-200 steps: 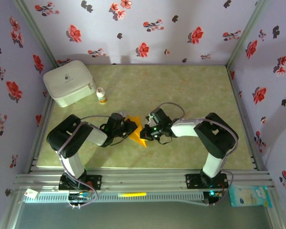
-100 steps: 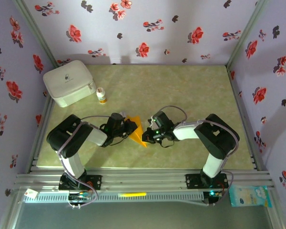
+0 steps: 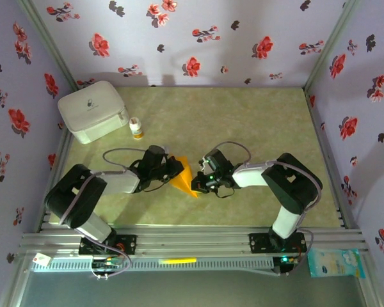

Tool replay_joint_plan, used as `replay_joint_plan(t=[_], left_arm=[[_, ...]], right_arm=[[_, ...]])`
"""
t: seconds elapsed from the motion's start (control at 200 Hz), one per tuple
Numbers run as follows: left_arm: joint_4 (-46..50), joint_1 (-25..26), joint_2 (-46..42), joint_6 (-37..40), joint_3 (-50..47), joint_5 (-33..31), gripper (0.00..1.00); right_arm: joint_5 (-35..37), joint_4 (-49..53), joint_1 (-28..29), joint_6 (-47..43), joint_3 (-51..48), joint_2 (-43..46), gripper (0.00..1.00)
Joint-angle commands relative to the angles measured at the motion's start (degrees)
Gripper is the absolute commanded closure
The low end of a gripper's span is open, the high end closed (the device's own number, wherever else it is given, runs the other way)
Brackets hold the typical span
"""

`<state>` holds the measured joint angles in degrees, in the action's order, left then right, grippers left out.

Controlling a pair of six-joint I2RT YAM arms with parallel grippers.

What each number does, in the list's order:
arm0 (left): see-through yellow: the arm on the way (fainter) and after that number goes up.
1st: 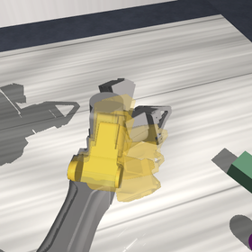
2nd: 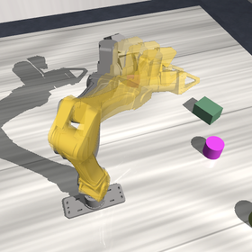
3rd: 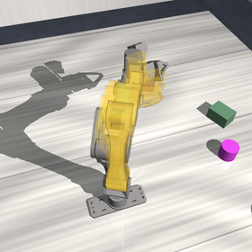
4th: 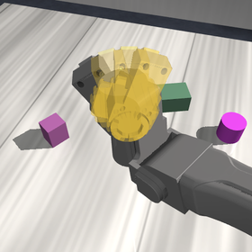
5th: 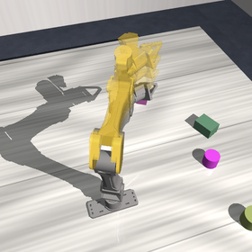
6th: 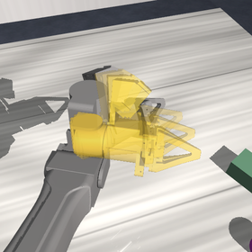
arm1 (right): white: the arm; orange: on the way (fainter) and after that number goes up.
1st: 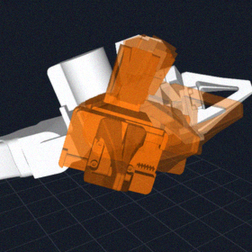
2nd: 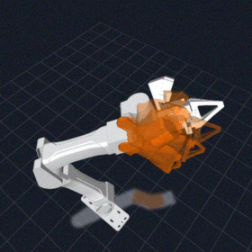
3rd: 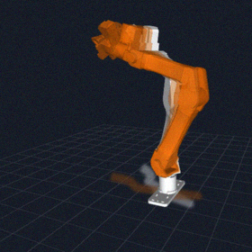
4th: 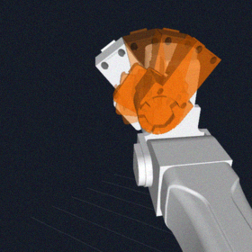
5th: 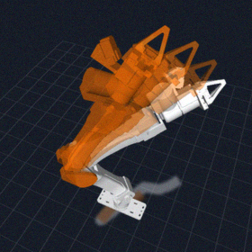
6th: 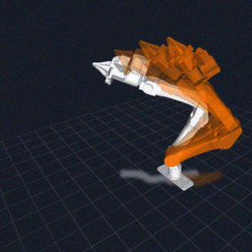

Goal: Fold a paper plane with a square sheet of paper (pick it up from the middle)
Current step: Fourth fold the wing at the center of the table.

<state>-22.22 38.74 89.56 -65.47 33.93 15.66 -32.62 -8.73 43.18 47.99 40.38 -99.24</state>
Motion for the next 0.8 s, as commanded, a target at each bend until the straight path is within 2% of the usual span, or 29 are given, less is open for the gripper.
replay_joint_plan(t=[0.0,0.3,0.55,0.795], left_arm=[[8.74,1.54,-0.72,3.53,2.17,1.05,0.99],[3.81,3.62,6.24,2.58,4.36,4.30,0.99],[8.31,2.68,8.96,1.93,1.03,-2.45,1.00],[5.78,2.31,11.68,1.86,-0.98,-2.30,1.00]], right_arm=[[3.44,7.01,0.36,-1.37,-0.58,-0.73,1.00],[3.33,6.98,0.40,-1.32,-0.91,-0.61,1.00],[2.98,6.54,0.39,-1.36,-1.58,-0.26,1.00],[0.95,5.82,0.38,-0.90,-0.58,2.53,0.98]])
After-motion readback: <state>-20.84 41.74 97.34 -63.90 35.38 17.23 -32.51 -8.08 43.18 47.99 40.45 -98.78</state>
